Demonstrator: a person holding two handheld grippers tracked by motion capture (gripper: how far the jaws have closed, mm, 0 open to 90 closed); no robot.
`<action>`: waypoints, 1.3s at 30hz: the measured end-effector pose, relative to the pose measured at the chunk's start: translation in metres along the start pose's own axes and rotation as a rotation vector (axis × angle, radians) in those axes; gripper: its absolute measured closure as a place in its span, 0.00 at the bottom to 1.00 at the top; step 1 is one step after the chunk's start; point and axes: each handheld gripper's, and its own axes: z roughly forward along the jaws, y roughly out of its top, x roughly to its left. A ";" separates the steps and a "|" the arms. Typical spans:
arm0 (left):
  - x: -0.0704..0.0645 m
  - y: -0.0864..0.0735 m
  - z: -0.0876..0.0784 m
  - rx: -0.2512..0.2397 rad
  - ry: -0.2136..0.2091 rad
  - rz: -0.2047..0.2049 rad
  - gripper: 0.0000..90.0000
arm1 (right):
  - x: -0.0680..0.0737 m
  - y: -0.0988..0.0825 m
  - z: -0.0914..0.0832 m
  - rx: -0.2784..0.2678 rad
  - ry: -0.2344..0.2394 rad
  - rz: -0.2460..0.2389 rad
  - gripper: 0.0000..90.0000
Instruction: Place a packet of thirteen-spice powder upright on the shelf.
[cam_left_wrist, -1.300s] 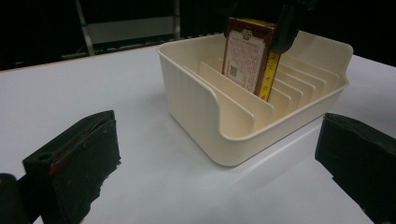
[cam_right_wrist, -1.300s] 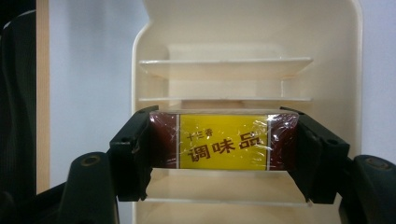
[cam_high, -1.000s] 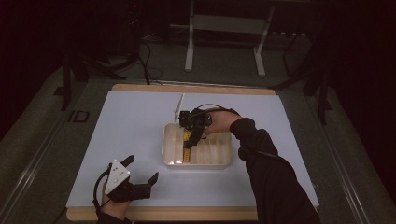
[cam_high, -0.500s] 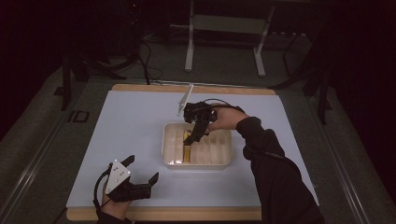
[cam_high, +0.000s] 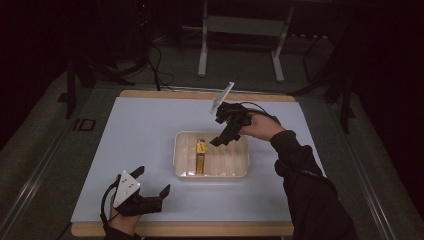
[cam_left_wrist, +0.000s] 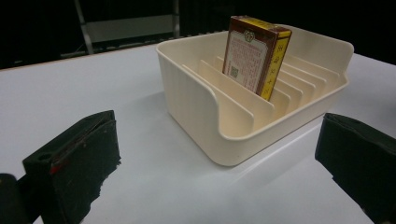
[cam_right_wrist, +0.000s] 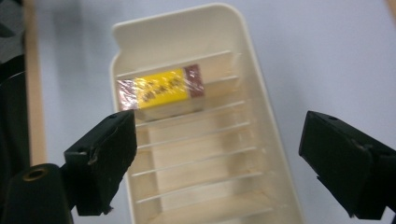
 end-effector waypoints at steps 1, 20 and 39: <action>0.000 0.000 0.000 0.001 0.000 -0.001 0.00 | 0.000 -0.003 -0.002 -0.010 -0.018 0.006 0.13; 0.000 0.000 0.000 0.001 0.000 -0.001 0.00 | 0.007 -0.066 -0.009 -0.165 -0.179 0.189 0.15; 0.000 0.000 0.000 0.002 -0.001 -0.003 0.00 | 0.026 -0.134 -0.002 -0.386 -0.407 0.403 0.15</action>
